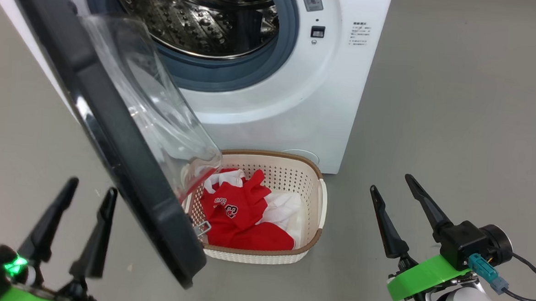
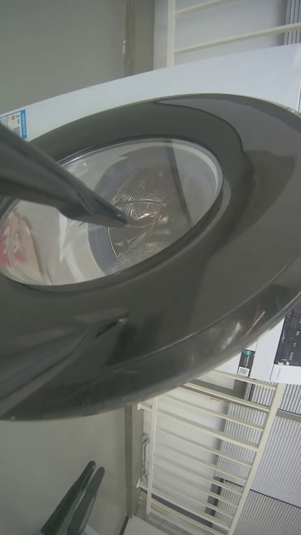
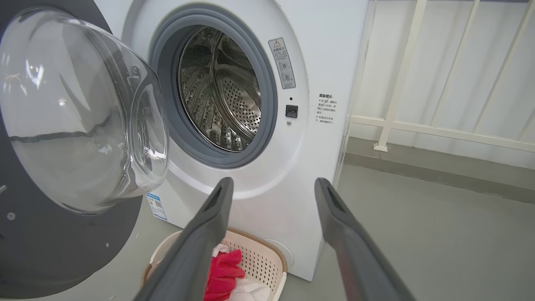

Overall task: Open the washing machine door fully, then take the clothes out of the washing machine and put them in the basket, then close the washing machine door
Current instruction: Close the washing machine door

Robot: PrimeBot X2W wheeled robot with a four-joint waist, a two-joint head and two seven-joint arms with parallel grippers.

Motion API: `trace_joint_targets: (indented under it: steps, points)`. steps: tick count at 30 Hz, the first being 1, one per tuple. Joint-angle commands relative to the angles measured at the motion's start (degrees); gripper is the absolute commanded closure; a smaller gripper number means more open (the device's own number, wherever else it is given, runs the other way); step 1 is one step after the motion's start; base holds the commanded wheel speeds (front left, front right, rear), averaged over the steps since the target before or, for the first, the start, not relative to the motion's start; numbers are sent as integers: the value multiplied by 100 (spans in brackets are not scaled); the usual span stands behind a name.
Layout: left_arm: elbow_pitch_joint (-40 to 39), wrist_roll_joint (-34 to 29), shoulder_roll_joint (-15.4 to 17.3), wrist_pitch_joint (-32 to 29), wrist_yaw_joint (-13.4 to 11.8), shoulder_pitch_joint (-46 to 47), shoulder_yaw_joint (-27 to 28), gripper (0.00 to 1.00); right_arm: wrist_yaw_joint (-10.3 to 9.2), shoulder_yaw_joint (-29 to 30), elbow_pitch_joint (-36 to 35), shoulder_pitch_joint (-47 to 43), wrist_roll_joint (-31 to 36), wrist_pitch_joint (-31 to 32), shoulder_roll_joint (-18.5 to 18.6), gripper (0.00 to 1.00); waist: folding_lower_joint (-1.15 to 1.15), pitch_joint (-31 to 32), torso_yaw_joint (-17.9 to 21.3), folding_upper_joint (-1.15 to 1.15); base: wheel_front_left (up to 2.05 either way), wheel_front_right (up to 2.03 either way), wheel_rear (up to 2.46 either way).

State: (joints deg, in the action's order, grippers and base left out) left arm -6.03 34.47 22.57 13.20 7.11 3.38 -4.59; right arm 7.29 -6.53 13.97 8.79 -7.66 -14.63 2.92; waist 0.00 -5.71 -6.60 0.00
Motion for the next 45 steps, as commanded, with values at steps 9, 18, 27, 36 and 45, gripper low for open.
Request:
trace_joint_targets:
  steps: [9, 18, 27, 36, 45]
  points:
    - [65, -577, 8, 169, 20, -281, 274, 0, 20, -77, -175, 173, -114, -37, -4, 0, 0, 9, 88, 0, 0, 0, 0]
    - [-125, -880, -405, 178, 1, -661, 531, 0, 20, -44, -186, 125, -127, -37, -4, 0, 0, 83, 115, 0, 0, 0, 0]
    - [-97, -1211, -658, 179, 12, -915, 761, 0, 20, -45, -193, 68, -144, -37, -4, 0, 0, 135, 146, 0, 0, 0, 0]
    - [-77, -1364, -801, 179, 26, -1012, 715, 0, 20, -11, -202, 1, -145, -37, -4, 0, 0, 174, 109, 0, 0, 0, 0]
    - [-20, -1318, -826, 179, 34, -1010, 676, 0, 20, -31, -196, -27, -143, -37, -4, 0, 0, 216, 84, 0, 0, 0, 0]
